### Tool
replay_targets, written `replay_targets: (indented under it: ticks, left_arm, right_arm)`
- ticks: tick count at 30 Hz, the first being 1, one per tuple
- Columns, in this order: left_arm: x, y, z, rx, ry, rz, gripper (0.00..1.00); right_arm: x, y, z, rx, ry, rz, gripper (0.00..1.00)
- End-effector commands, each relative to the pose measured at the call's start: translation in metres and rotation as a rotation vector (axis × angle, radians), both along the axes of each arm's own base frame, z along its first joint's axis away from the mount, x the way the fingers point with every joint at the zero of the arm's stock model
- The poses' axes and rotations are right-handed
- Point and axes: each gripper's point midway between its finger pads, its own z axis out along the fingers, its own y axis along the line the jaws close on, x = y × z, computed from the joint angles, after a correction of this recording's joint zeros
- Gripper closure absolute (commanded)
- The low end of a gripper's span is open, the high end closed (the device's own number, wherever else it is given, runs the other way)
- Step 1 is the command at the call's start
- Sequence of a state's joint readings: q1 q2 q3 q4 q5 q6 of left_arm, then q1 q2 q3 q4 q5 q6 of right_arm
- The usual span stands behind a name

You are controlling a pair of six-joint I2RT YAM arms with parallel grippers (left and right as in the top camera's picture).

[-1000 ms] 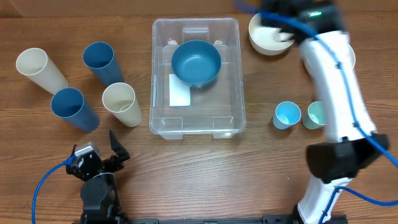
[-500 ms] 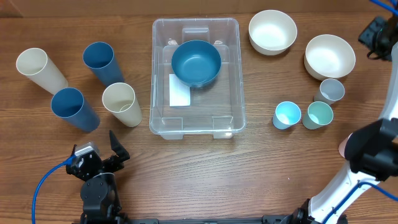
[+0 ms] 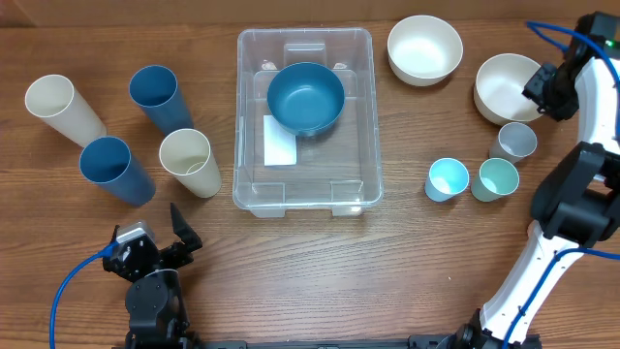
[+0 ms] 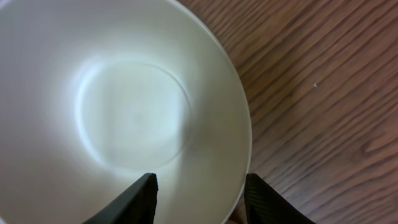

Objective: Pack container
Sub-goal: 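Release the blue bowl and move the right gripper to the cream bowl, then grasp the large cream bowl rim with the right gripper and lift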

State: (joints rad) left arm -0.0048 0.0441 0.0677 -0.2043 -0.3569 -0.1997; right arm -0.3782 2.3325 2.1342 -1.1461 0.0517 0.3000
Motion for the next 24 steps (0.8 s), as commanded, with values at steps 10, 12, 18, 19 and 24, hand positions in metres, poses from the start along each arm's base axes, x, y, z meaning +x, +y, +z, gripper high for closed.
replay_targets:
  ticks: [10,12,18,19,24]
  left_arm:
    - [-0.002,0.004,0.0,0.022,0.004,0.02,0.0]
    - [-0.002,0.004,0.0,0.022,0.005,0.02,0.0]
    - [-0.002,0.004,0.0,0.022,0.005,0.02,0.0]
    - [-0.002,0.004,0.0,0.022,0.004,0.02,0.0]
    - [-0.002,0.004,0.0,0.022,0.004,0.02,0.0]
  right_arm:
    - [-0.012,-0.018,-0.002,-0.01,0.023,-0.09,0.53]
    - [-0.013,-0.019,-0.005,-0.009,0.025,-0.09,0.53]
    - [-0.017,-0.017,-0.028,-0.004,0.042,-0.083,0.54]
    - [-0.018,-0.016,-0.032,-0.003,0.044,-0.083,0.55]
    - [-0.016,-0.017,-0.042,-0.008,0.035,-0.079,0.71]
